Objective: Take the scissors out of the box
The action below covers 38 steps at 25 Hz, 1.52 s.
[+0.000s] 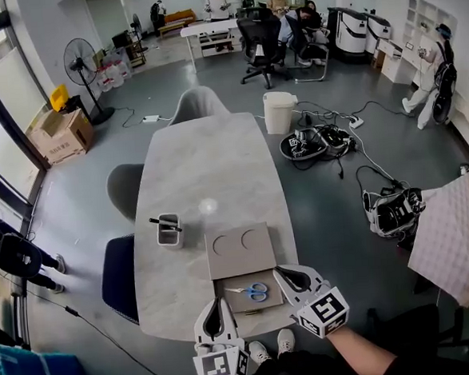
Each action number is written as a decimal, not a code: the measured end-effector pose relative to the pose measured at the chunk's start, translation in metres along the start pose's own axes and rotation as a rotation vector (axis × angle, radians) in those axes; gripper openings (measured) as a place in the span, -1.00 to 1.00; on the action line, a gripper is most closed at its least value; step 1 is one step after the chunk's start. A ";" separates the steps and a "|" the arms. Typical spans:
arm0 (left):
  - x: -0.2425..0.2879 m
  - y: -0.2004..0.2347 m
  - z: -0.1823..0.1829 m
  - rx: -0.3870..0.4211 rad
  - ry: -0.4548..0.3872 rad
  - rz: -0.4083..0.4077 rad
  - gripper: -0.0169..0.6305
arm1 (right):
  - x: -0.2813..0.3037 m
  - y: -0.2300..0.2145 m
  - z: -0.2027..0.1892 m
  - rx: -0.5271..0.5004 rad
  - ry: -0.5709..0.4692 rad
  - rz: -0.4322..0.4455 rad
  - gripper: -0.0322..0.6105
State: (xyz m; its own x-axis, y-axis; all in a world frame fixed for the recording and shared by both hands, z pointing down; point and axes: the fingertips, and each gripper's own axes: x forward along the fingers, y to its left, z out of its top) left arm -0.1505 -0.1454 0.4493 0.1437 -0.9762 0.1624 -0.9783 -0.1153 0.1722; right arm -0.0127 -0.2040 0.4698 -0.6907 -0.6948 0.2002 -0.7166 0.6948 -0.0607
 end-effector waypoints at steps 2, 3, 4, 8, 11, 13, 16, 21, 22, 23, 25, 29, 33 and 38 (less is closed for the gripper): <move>0.003 0.002 -0.006 -0.008 0.013 0.003 -0.90 | 0.006 0.000 -0.010 -0.016 0.037 0.018 -0.91; 0.005 0.002 -0.010 -0.011 0.020 0.002 -0.90 | 0.009 0.001 -0.016 -0.026 0.057 0.028 -0.91; 0.006 0.003 -0.014 -0.014 0.027 0.001 -0.90 | 0.013 0.001 -0.023 -0.037 0.078 0.039 -0.91; 0.010 0.007 -0.037 -0.035 0.063 0.004 -0.90 | 0.028 0.008 -0.058 -0.097 0.182 0.100 -0.90; 0.015 0.013 -0.052 -0.053 0.085 0.011 -0.90 | 0.041 0.015 -0.085 -0.153 0.276 0.166 -0.90; 0.018 0.016 -0.059 -0.066 0.100 0.016 -0.90 | 0.049 0.020 -0.104 -0.177 0.345 0.211 -0.86; 0.021 0.019 -0.074 -0.085 0.119 0.017 -0.90 | 0.057 0.027 -0.135 -0.226 0.468 0.264 -0.79; 0.025 0.022 -0.103 -0.124 0.145 0.021 -0.90 | 0.066 0.040 -0.190 -0.367 0.651 0.364 -0.67; 0.026 0.022 -0.108 -0.130 0.151 0.021 -0.90 | 0.067 0.042 -0.201 -0.399 0.684 0.383 -0.62; 0.027 0.023 -0.114 -0.135 0.156 0.023 -0.90 | 0.068 0.042 -0.211 -0.428 0.715 0.400 -0.62; 0.030 0.024 -0.122 -0.142 0.167 0.027 -0.90 | 0.070 0.042 -0.227 -0.469 0.767 0.428 -0.62; 0.035 0.026 -0.139 -0.148 0.181 0.030 -0.90 | 0.073 0.041 -0.252 -0.513 0.849 0.458 -0.66; 0.038 0.028 -0.153 -0.152 0.195 0.035 -0.90 | 0.080 0.040 -0.268 -0.527 0.907 0.457 -0.64; 0.038 0.028 -0.163 -0.161 0.208 0.043 -0.90 | 0.085 0.044 -0.279 -0.527 0.944 0.483 -0.59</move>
State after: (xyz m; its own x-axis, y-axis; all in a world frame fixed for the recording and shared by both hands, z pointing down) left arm -0.1482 -0.1554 0.6187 0.1466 -0.9188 0.3665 -0.9501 -0.0276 0.3108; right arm -0.0754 -0.1806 0.7571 -0.3754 -0.0804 0.9234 -0.1201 0.9921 0.0375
